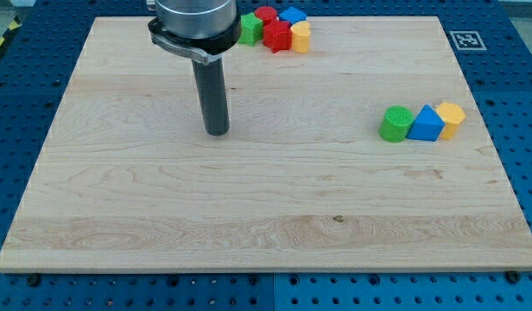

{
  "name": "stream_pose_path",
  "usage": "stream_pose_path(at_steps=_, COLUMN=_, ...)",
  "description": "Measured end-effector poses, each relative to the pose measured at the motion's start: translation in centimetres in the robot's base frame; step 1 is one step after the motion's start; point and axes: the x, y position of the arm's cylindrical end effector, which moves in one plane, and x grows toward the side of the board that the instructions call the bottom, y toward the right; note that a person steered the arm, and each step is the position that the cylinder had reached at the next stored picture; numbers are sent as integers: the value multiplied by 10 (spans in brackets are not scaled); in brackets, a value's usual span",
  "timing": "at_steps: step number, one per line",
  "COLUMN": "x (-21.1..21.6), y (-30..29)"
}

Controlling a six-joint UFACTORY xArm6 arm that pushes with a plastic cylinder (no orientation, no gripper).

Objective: Slide your arm towards the green star

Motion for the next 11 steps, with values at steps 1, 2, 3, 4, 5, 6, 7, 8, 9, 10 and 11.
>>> stream_pose_path(at_steps=1, x=-14, y=0)
stream_pose_path(at_steps=2, x=-50, y=-18)
stream_pose_path(at_steps=3, x=-89, y=-42)
stream_pose_path(at_steps=4, x=-130, y=-65)
stream_pose_path(at_steps=5, x=-183, y=-74)
stream_pose_path(at_steps=6, x=-234, y=-74)
stream_pose_path(at_steps=7, x=-242, y=-74)
stream_pose_path(at_steps=8, x=-242, y=-74)
stream_pose_path(at_steps=9, x=-246, y=-73)
stream_pose_path(at_steps=10, x=-247, y=-70)
stream_pose_path(at_steps=11, x=-246, y=-60)
